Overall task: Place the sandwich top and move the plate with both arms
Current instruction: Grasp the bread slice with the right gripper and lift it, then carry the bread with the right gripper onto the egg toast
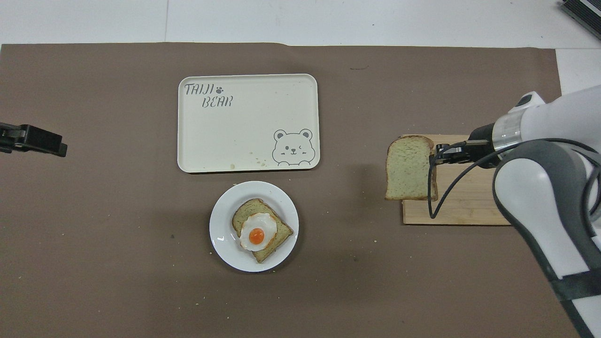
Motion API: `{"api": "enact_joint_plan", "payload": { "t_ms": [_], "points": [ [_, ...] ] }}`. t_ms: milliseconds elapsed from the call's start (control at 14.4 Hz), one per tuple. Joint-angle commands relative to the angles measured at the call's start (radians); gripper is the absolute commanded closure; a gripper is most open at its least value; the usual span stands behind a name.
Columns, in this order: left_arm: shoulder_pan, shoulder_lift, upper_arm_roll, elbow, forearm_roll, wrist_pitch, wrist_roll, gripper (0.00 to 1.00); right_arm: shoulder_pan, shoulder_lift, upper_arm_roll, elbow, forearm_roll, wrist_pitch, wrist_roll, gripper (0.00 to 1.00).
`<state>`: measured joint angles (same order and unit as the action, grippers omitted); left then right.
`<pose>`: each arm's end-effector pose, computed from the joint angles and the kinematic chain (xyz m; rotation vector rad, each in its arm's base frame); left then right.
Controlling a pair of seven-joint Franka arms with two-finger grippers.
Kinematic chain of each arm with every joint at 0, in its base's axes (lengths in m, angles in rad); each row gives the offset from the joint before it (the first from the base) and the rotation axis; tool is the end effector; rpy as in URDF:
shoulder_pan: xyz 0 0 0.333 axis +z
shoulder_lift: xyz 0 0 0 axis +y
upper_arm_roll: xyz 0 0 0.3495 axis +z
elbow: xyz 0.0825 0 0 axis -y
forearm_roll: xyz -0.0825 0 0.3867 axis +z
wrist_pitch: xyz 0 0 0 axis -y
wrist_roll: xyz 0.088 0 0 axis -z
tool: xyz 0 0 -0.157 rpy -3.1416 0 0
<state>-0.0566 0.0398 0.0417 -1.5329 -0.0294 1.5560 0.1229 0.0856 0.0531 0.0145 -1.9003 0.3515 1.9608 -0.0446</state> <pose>0.5684 -0.0136 0.6023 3.1055 -0.2146 -0.0236 0.5754 0.0964 0.4598 -2.8154 -0.0156 0.0025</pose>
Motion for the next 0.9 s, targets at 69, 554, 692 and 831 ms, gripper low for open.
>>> {"api": "enact_joint_plan", "payload": {
  "t_ms": [69, 554, 692, 831],
  "points": [
    [0.014, -0.02, -0.011, -0.016, 0.008, -0.01, -0.006, 0.0, 0.092, -0.018, 0.007, -0.002, 0.049, -0.016, 0.098, 1.0],
    [0.014, -0.02, -0.011, -0.016, 0.008, -0.01, -0.008, 0.0, 0.267, 0.001, 0.008, -0.009, 0.164, 0.007, 0.192, 1.0],
    [0.014, -0.02, -0.011, -0.016, 0.008, -0.01, -0.006, 0.0, 0.318, 0.007, 0.008, -0.009, 0.176, 0.064, 0.233, 1.0],
    [0.014, -0.02, -0.011, -0.016, 0.008, -0.01, -0.008, 0.0, 0.338, 0.017, 0.008, -0.005, 0.19, 0.079, 0.278, 1.0]
  ]
}}
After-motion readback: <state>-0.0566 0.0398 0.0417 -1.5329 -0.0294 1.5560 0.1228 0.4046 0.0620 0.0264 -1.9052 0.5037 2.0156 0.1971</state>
